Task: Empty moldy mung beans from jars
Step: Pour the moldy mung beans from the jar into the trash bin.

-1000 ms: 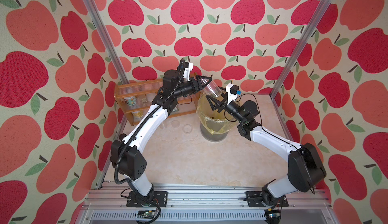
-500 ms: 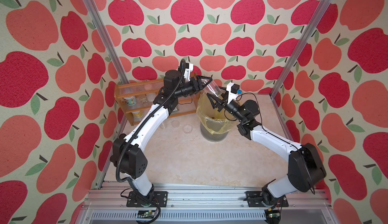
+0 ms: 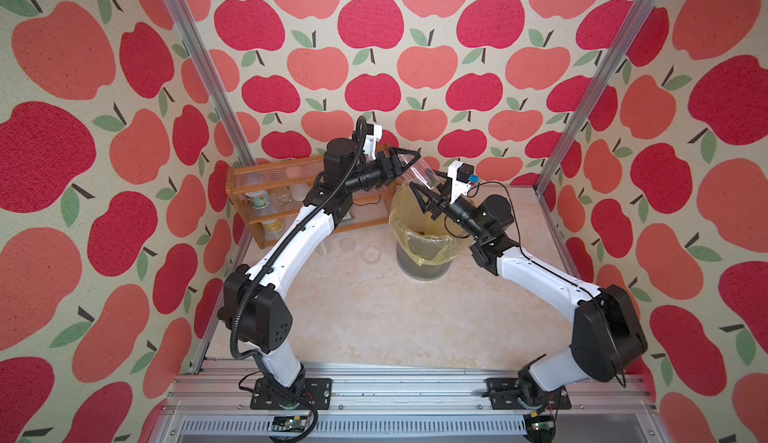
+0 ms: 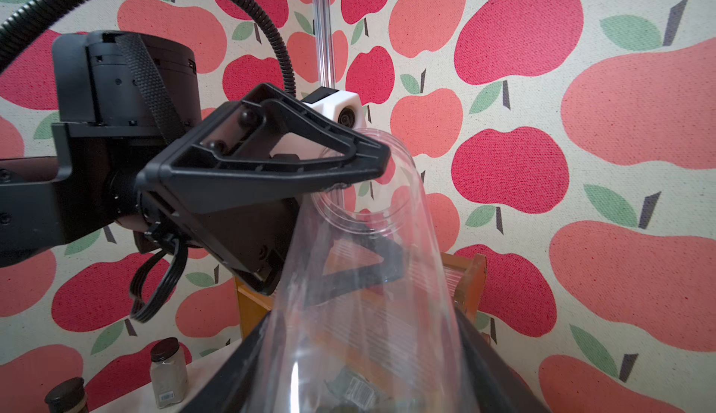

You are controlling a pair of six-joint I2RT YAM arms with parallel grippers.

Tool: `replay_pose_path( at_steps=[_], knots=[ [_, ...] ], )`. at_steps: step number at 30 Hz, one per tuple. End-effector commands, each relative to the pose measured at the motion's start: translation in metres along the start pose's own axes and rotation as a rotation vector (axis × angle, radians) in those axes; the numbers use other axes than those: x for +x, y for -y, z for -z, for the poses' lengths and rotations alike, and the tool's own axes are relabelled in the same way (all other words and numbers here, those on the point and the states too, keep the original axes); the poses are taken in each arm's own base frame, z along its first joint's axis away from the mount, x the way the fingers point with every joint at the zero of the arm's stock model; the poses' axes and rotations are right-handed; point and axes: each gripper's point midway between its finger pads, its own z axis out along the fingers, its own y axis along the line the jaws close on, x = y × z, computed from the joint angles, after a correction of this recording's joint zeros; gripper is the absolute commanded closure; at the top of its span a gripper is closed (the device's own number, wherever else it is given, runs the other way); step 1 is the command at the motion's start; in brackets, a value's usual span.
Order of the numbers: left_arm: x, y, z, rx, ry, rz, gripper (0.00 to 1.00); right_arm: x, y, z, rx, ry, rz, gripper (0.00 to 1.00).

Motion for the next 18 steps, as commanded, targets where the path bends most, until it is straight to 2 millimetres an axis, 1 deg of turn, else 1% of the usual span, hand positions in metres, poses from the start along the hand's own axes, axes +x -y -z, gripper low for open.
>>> replay_pose_path(
  at_steps=[1,2,3,6,11,14,18],
  knots=[
    [0.0,0.005,-0.004,0.007,-0.014,-0.033,0.18,-0.017,0.005,0.01,0.06,0.013,-0.014,0.54],
    [0.0,0.005,-0.005,0.007,-0.012,-0.035,0.16,-0.014,0.005,0.012,0.067,0.006,-0.017,0.55],
    [0.0,0.004,-0.006,0.005,-0.014,-0.03,0.13,-0.015,0.004,0.014,0.068,0.004,-0.016,0.55],
    [0.003,0.002,-0.01,0.008,-0.027,-0.023,0.09,-0.02,0.005,0.02,0.087,0.007,-0.009,0.55],
    [0.002,0.0,-0.006,-0.031,-0.025,-0.046,0.0,-0.029,0.004,0.028,0.114,-0.007,0.0,0.56],
    [-0.001,-0.001,-0.001,-0.072,-0.012,-0.082,0.0,-0.028,0.007,0.032,0.145,-0.046,-0.018,0.57],
    [-0.004,-0.013,0.008,-0.186,-0.001,-0.138,0.0,-0.019,0.011,0.036,0.18,-0.136,-0.034,0.58]
  ],
)
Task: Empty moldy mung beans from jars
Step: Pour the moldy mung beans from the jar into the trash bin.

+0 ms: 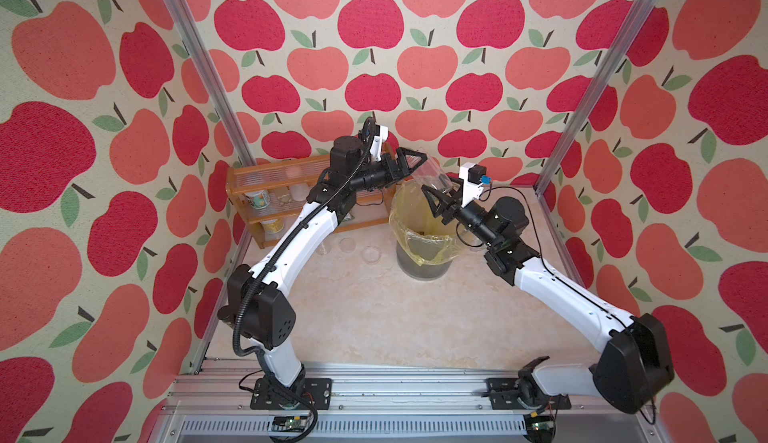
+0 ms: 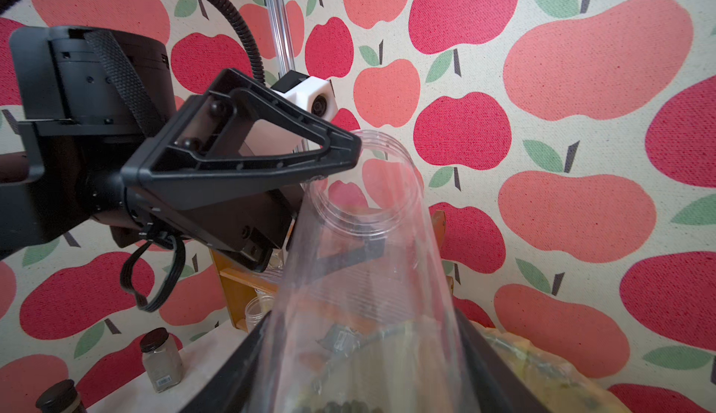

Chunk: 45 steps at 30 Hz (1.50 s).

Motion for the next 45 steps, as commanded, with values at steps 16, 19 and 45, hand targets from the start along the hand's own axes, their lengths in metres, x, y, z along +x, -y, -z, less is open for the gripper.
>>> replay_pose_path(
  at_steps=[16,19,45],
  knots=[
    [-0.024,-0.05,0.04,-0.379,0.071,-0.174,0.0,-0.006,0.003,0.048,0.128,-0.241,-0.001,0.6],
    [-0.027,-0.051,0.051,-0.421,0.098,-0.216,0.0,0.008,0.01,0.053,0.171,-0.36,-0.003,0.6],
    [-0.002,-0.026,0.106,-0.526,0.213,-0.43,0.0,0.064,0.049,0.072,0.35,-0.929,0.092,0.6]
  ],
)
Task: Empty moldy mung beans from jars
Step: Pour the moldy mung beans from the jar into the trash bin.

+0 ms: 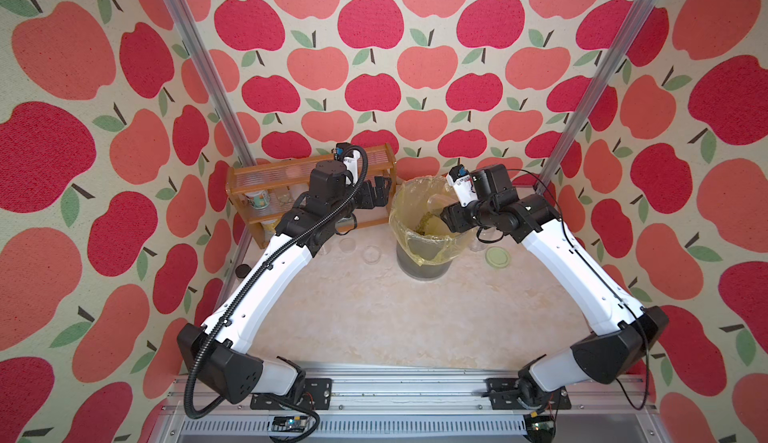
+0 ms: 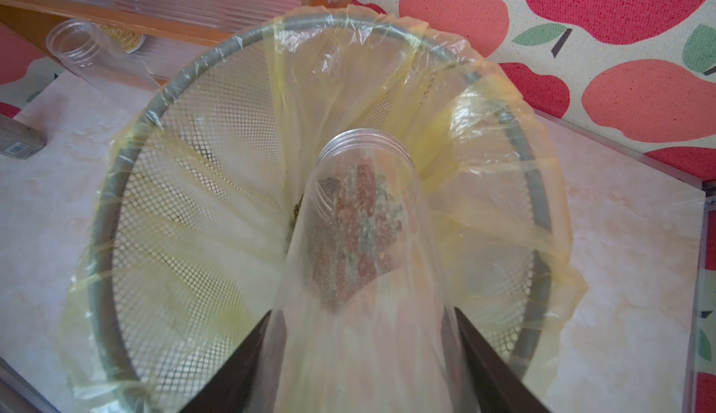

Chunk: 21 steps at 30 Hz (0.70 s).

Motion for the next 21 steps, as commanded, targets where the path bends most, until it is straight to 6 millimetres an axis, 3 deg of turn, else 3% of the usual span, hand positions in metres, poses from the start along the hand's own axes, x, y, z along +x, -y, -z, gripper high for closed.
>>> replay_pose_path(
  at_steps=[1,5,8,10,14,19,21],
  knots=[
    [-0.017,0.006,0.01,0.013,0.07,-0.032,0.0,-0.001,0.01,0.017,0.045,0.003,0.016,0.6],
    [-0.018,0.006,0.011,0.009,0.07,-0.043,0.0,-0.015,0.005,0.018,0.017,0.06,0.01,0.59],
    [-0.02,0.004,0.014,-0.006,0.078,-0.051,0.0,-0.028,0.011,0.006,0.012,0.065,0.012,0.6],
    [-0.02,0.002,0.016,-0.015,0.08,-0.055,0.0,-0.024,0.022,0.006,0.035,0.038,-0.028,0.6],
    [-0.018,-0.001,0.024,-0.031,0.093,-0.055,0.0,-0.011,0.013,0.021,0.003,0.093,-0.047,0.6],
    [-0.021,-0.001,0.019,-0.025,0.105,-0.06,0.0,-0.031,0.027,0.013,0.021,0.081,-0.04,0.61],
    [-0.019,0.0,0.018,-0.03,0.073,-0.072,0.0,-0.029,0.021,0.016,0.002,0.052,-0.054,0.62]
  ],
)
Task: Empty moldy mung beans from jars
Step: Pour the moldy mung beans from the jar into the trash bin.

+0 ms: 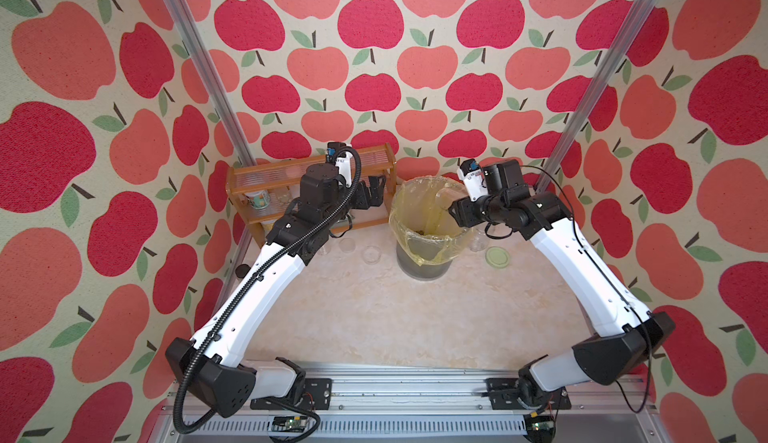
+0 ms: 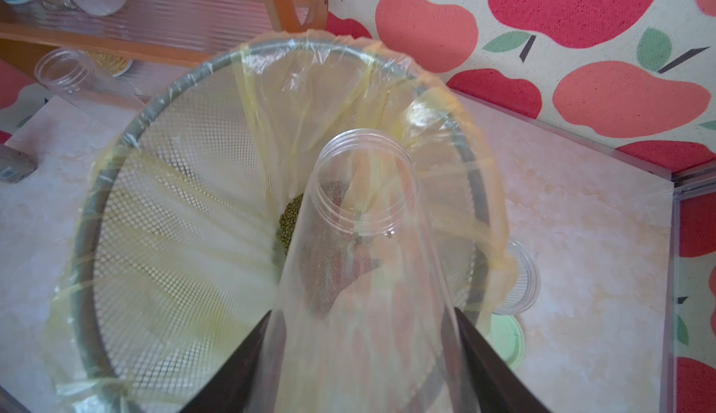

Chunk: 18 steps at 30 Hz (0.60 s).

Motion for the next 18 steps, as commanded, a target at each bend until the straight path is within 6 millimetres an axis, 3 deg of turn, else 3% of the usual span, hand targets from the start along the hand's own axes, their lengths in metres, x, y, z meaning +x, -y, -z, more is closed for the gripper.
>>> replay_pose_path(
  at_steps=[1,3,8,11,16,18],
  knots=[
    [-0.004,0.001,0.0,-0.013,-0.017,-0.04,0.0,-0.002,-0.01,0.009,-0.039,0.012,-0.01,0.62],
    [-0.007,-0.003,0.003,-0.03,0.0,-0.042,0.0,0.002,-0.017,0.011,-0.075,0.081,-0.026,0.61],
    [-0.025,-0.006,0.0,-0.014,0.054,-0.04,0.0,0.0,0.0,-0.002,-0.067,0.024,-0.067,0.62],
    [-0.027,-0.008,0.002,-0.031,0.028,-0.057,0.0,0.008,-0.015,0.008,-0.108,0.06,-0.069,0.62],
    [-0.036,-0.014,-0.005,-0.014,0.084,-0.024,0.0,-0.016,0.002,0.008,-0.07,0.071,-0.059,0.62],
    [-0.036,-0.01,-0.008,0.016,0.052,-0.012,0.0,-0.019,-0.003,0.011,-0.095,0.073,-0.058,0.62]
  ],
)
